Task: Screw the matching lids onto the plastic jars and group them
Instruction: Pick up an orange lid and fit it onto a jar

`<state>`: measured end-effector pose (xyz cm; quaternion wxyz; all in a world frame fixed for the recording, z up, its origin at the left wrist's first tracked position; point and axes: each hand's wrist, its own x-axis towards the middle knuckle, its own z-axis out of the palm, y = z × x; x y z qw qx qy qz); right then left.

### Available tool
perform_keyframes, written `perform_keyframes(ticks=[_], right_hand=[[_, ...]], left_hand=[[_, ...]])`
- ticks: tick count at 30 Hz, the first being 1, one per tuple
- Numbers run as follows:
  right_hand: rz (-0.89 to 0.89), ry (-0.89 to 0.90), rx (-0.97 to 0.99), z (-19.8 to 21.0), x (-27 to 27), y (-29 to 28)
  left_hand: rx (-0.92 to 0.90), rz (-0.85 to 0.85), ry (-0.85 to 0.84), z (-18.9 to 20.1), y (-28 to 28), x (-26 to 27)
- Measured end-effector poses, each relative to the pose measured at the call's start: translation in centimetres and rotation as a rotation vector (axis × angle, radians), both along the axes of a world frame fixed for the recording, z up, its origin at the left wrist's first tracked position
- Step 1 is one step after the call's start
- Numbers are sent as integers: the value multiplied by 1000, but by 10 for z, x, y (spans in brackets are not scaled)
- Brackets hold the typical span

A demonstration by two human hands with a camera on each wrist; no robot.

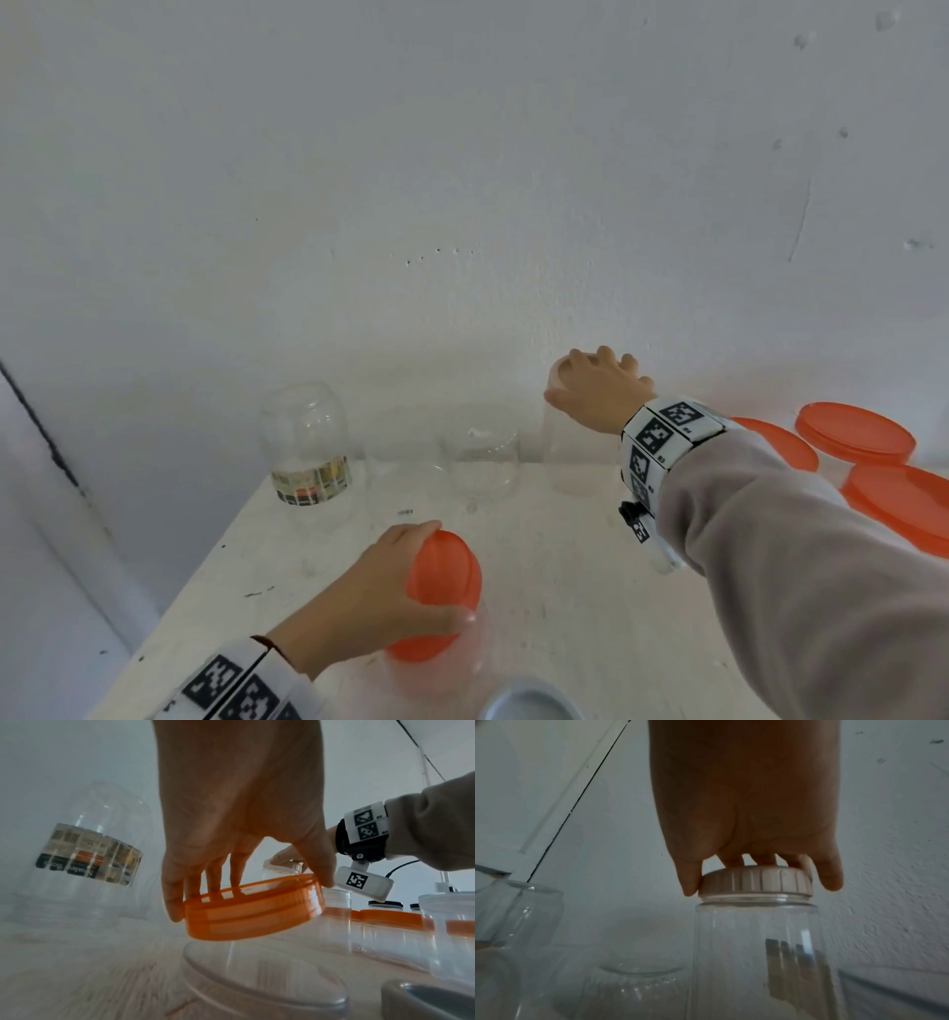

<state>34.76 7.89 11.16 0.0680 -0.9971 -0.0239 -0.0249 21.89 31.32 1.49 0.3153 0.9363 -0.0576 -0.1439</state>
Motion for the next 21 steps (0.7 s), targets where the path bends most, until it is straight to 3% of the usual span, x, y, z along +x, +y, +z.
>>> perform_keyframes(ticks=[8,11,14,16,21], right_hand=[[-180,32,-74,11,-5,33],[-28,-38,-212,7,-1,43],[318,-134,-107,-4,8,56],[444,-83,-22,-16,15,69],[325,167,-28,-50,26,86]], left_hand=[[-176,117,-73,2,15,-4],[-232,160,-73,2,21,-6],[-275,197,-69,1,24,-6],[-303,225,-67,-1,26,-7],[-328,288,-34,-4,36,-13]])
